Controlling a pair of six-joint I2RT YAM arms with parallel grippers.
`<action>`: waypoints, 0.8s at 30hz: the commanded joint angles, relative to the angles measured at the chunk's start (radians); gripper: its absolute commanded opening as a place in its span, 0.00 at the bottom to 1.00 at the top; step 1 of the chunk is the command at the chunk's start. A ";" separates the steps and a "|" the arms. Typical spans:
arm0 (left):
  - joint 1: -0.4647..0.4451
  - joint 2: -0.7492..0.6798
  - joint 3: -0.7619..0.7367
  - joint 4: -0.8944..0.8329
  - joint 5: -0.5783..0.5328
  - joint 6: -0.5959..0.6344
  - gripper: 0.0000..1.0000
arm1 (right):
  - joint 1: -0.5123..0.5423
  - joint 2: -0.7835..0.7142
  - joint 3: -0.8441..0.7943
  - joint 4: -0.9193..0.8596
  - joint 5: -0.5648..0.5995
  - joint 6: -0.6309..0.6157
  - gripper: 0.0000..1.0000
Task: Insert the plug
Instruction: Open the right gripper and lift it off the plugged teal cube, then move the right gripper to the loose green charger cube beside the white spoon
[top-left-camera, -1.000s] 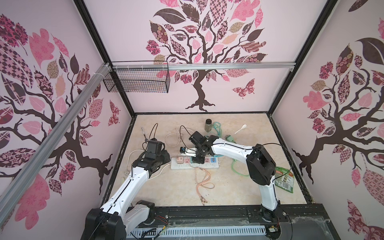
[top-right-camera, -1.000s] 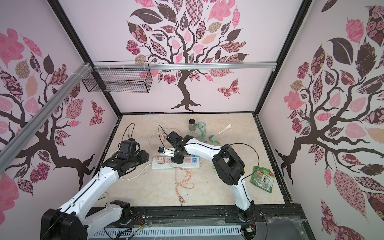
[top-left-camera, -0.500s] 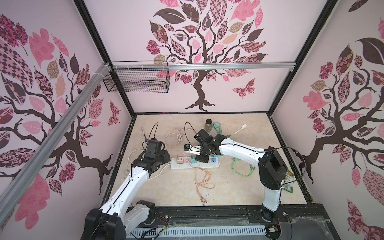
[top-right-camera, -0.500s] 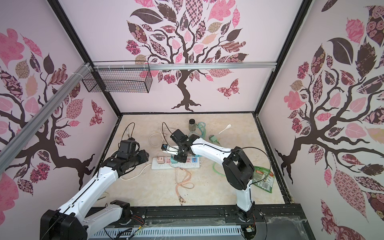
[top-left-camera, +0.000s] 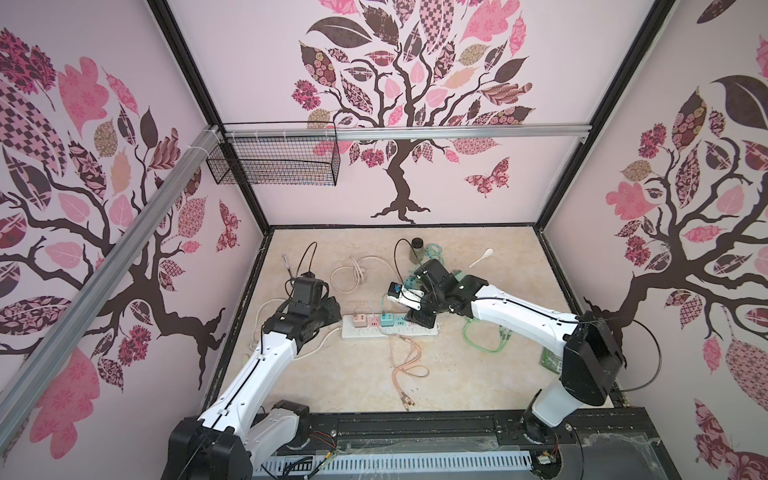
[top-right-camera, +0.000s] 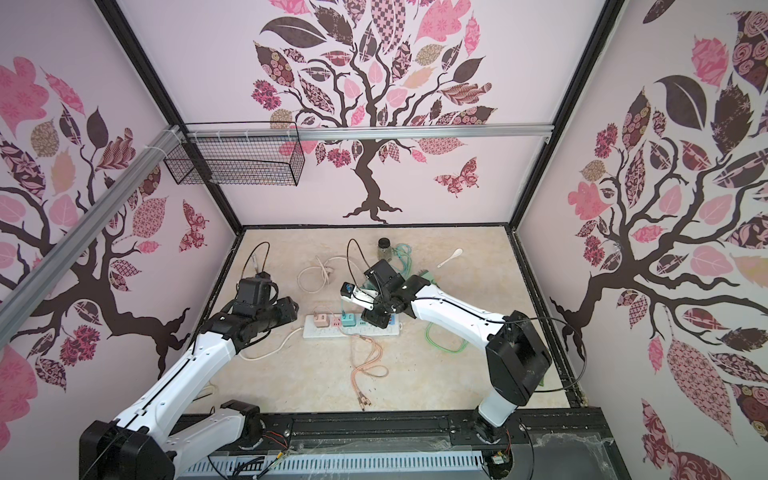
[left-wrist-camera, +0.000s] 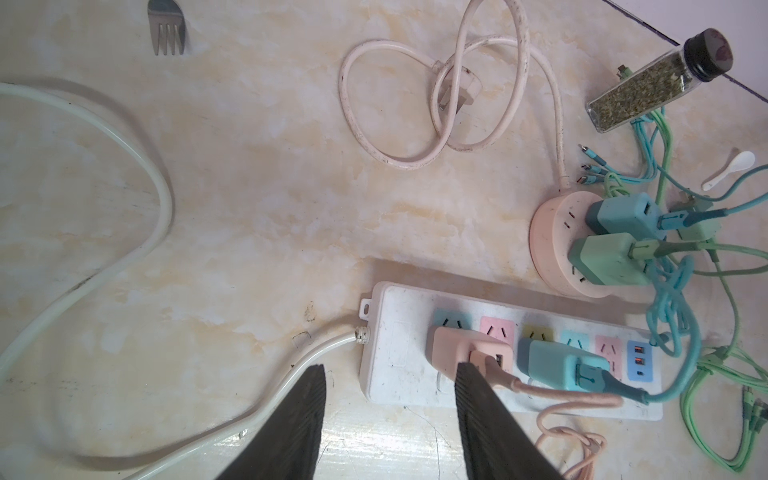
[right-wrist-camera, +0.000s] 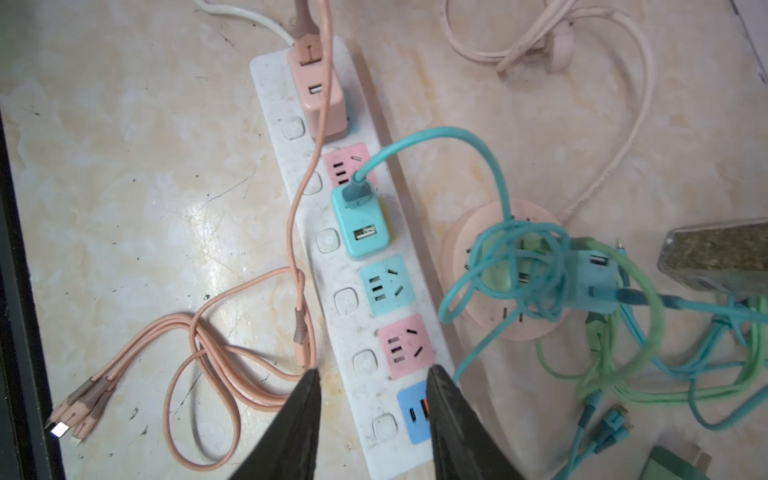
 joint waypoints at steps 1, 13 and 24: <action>0.006 -0.026 0.043 -0.006 0.005 0.019 0.54 | -0.045 -0.053 -0.011 0.076 0.013 0.102 0.46; 0.006 -0.059 0.039 -0.025 0.020 0.041 0.54 | -0.205 -0.052 -0.085 0.200 0.203 0.365 0.49; 0.006 -0.087 0.038 -0.036 0.060 0.082 0.67 | -0.411 0.063 -0.069 0.295 0.259 0.405 0.65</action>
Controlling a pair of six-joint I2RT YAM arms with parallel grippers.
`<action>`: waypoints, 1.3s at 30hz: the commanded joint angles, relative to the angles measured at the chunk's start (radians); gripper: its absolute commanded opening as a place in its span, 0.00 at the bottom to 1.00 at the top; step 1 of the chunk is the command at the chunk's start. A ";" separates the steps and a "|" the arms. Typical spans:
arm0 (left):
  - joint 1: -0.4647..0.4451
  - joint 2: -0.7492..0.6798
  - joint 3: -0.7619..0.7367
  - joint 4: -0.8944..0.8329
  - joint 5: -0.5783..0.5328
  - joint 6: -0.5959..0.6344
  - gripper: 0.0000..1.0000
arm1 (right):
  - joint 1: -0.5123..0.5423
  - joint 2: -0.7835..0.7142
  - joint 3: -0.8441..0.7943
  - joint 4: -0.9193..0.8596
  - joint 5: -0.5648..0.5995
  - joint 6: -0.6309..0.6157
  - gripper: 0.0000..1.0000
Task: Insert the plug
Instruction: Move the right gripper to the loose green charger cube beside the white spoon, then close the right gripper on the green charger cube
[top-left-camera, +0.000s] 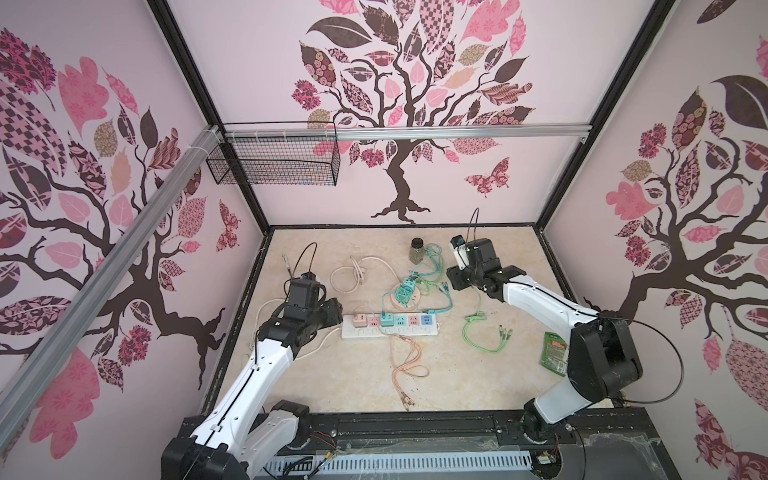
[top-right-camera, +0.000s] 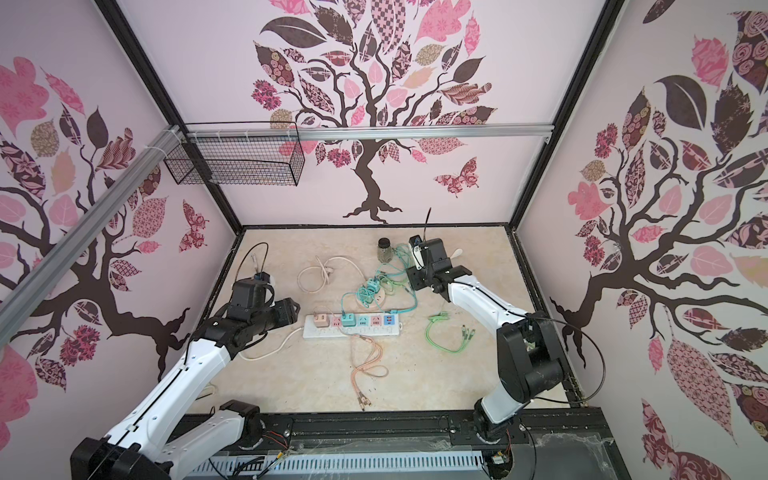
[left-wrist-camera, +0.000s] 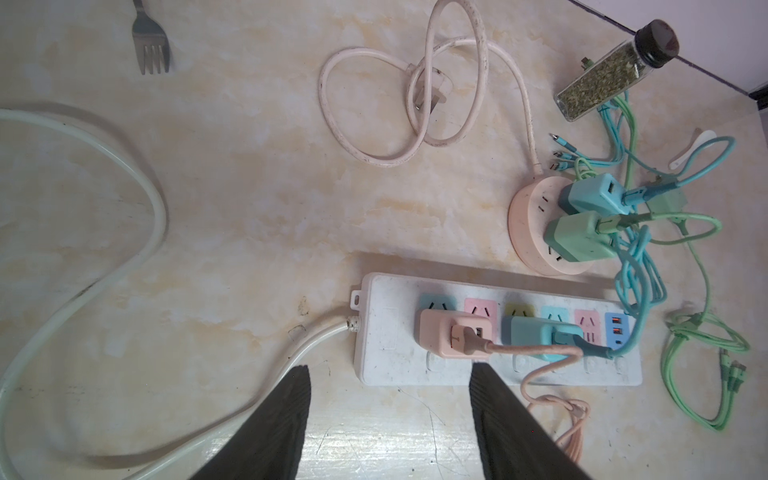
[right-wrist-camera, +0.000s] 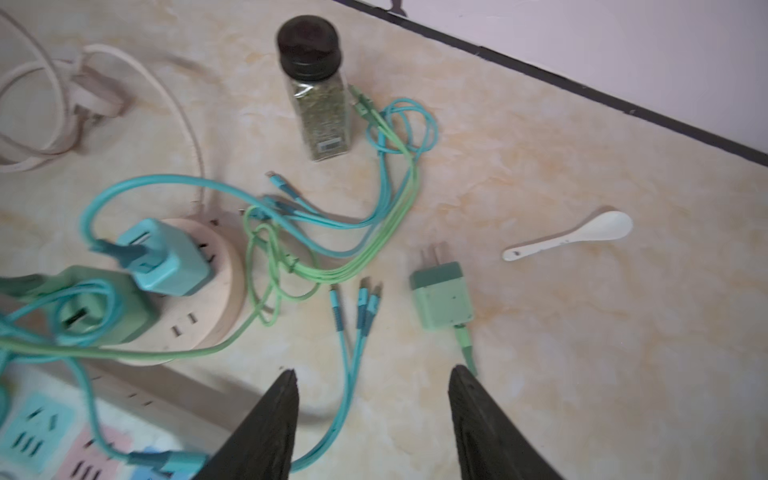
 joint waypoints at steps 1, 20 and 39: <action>0.005 -0.024 0.038 -0.003 0.021 0.022 0.67 | -0.027 0.090 0.057 0.001 0.018 -0.002 0.66; 0.005 -0.073 0.041 -0.036 0.047 0.061 0.78 | -0.120 0.383 0.205 -0.061 -0.060 -0.107 0.69; 0.006 -0.096 0.026 -0.046 0.038 0.077 0.79 | -0.128 0.489 0.281 -0.142 -0.077 -0.081 0.57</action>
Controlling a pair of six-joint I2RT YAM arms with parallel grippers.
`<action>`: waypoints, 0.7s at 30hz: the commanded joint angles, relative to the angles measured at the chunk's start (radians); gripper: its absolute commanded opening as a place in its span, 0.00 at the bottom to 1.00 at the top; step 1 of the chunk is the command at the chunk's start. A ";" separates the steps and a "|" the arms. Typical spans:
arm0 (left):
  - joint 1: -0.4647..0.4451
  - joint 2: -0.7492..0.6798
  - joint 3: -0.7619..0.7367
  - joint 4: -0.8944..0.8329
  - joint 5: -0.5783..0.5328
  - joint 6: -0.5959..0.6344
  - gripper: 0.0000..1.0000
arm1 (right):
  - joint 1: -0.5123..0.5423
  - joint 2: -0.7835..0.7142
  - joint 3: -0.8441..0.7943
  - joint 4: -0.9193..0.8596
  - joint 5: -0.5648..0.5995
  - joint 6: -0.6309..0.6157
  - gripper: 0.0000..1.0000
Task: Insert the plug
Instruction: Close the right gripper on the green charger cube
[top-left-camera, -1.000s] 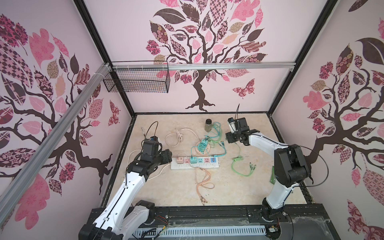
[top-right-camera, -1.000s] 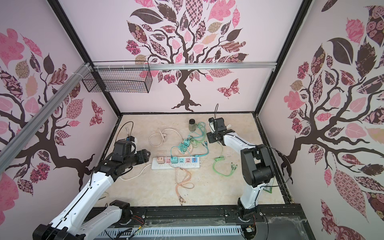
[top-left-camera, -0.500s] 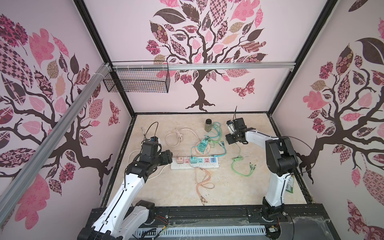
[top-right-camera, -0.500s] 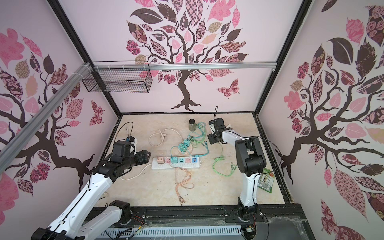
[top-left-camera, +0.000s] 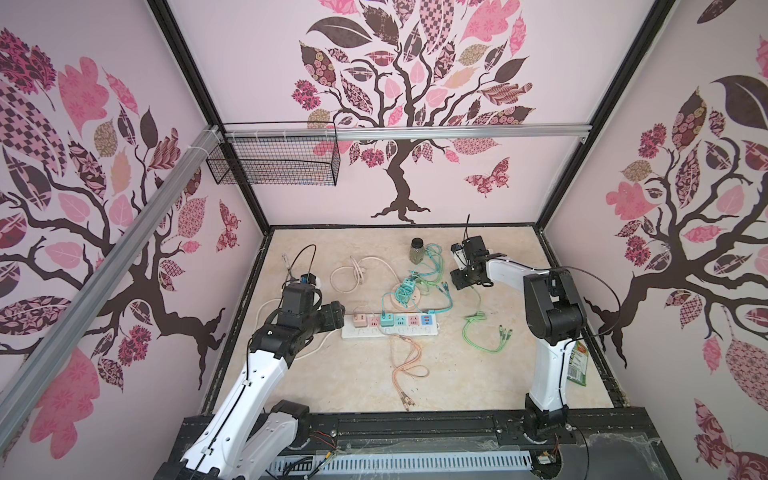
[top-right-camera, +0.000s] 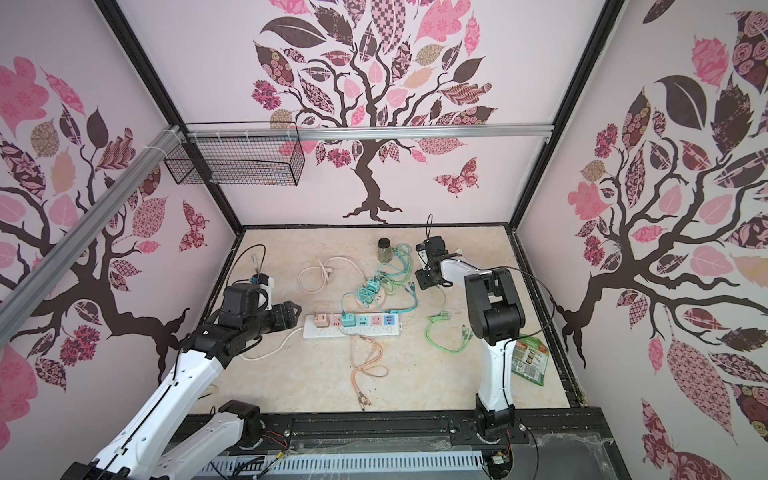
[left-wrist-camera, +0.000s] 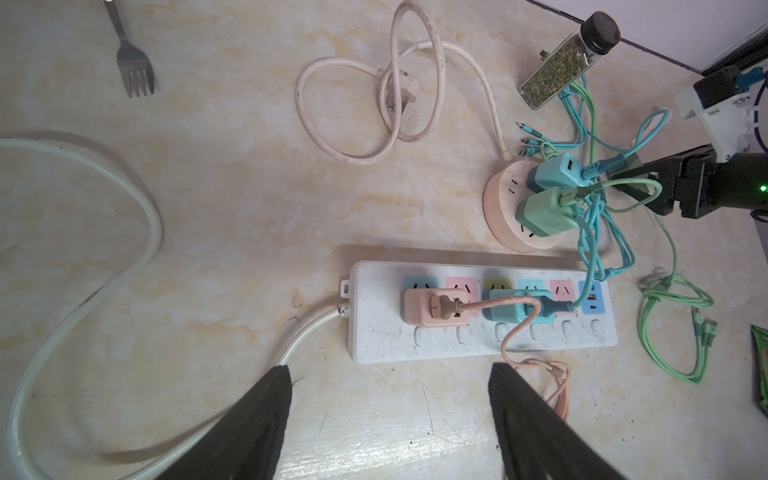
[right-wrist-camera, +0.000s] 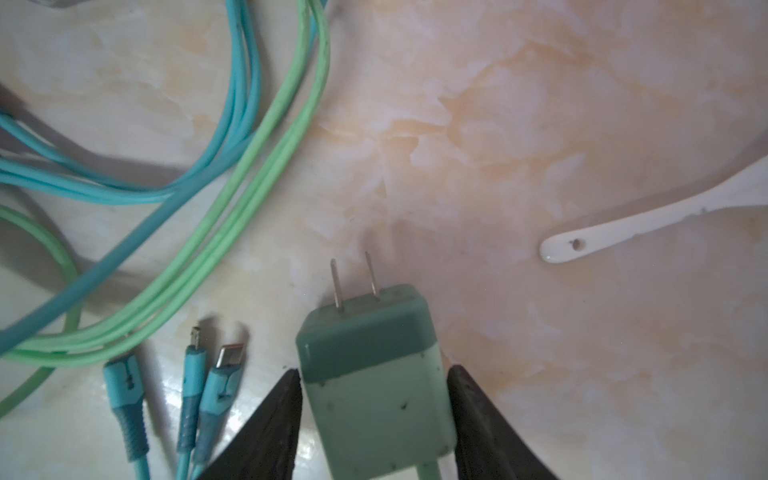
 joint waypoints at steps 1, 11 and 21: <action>0.006 -0.006 0.022 0.005 -0.002 0.014 0.79 | -0.005 0.050 0.028 -0.035 -0.017 0.018 0.55; 0.006 0.003 0.032 0.017 0.032 0.006 0.79 | -0.016 0.009 0.018 -0.039 -0.009 0.032 0.39; 0.005 0.017 0.067 0.105 0.154 -0.015 0.78 | -0.016 -0.214 -0.053 0.024 -0.065 0.032 0.34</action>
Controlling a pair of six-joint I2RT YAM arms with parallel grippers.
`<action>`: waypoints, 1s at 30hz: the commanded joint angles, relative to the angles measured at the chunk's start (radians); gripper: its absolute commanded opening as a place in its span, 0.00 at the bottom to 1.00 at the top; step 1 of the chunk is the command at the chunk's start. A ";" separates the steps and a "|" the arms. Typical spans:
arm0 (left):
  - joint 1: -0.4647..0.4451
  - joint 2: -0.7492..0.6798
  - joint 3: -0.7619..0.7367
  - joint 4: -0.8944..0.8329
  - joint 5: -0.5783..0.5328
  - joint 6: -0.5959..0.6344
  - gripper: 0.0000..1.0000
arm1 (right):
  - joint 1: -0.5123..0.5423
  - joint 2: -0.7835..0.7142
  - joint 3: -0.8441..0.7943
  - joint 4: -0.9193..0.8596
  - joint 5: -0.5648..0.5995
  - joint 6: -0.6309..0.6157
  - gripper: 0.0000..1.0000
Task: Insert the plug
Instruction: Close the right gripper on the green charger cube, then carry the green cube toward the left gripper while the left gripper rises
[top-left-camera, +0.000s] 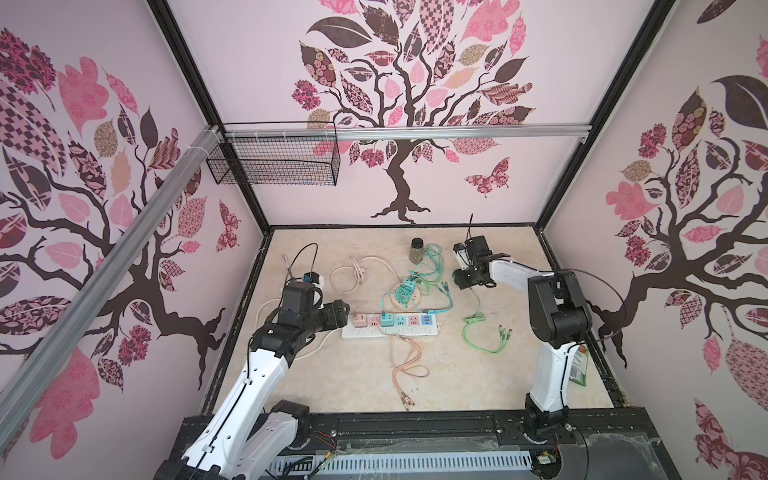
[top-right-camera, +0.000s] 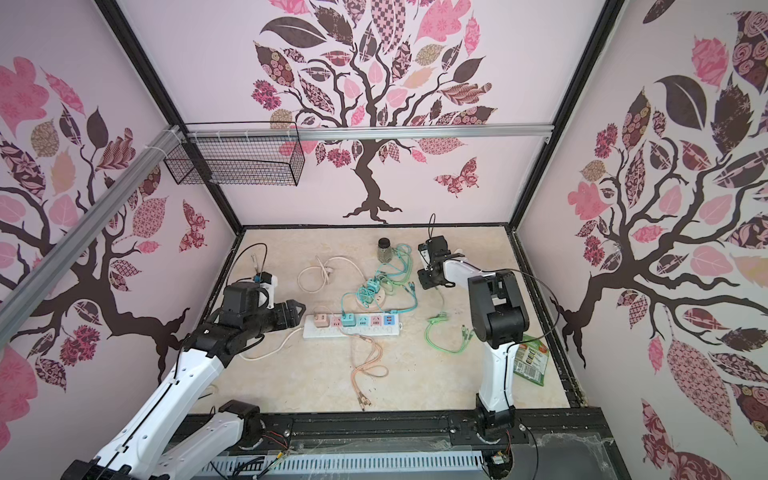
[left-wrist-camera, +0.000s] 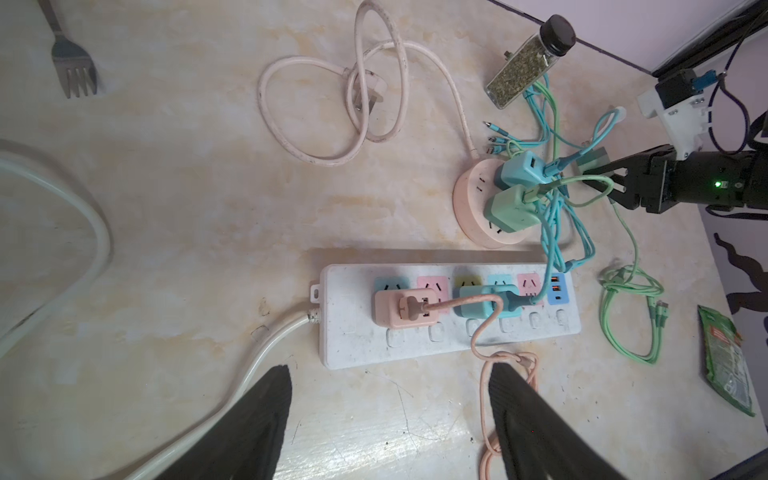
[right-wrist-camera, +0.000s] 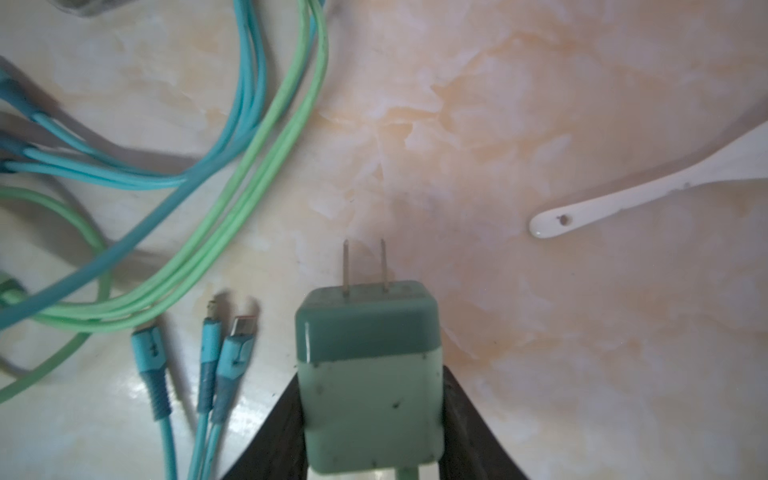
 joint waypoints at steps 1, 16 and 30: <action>0.004 0.014 0.071 0.069 0.079 -0.010 0.79 | -0.006 -0.159 -0.013 0.034 -0.046 0.012 0.34; -0.004 0.159 0.201 0.261 0.462 -0.081 0.79 | 0.149 -0.550 -0.235 0.267 -0.331 -0.122 0.33; -0.197 0.325 0.354 0.286 0.635 -0.116 0.78 | 0.258 -0.665 -0.259 0.263 -0.461 -0.201 0.34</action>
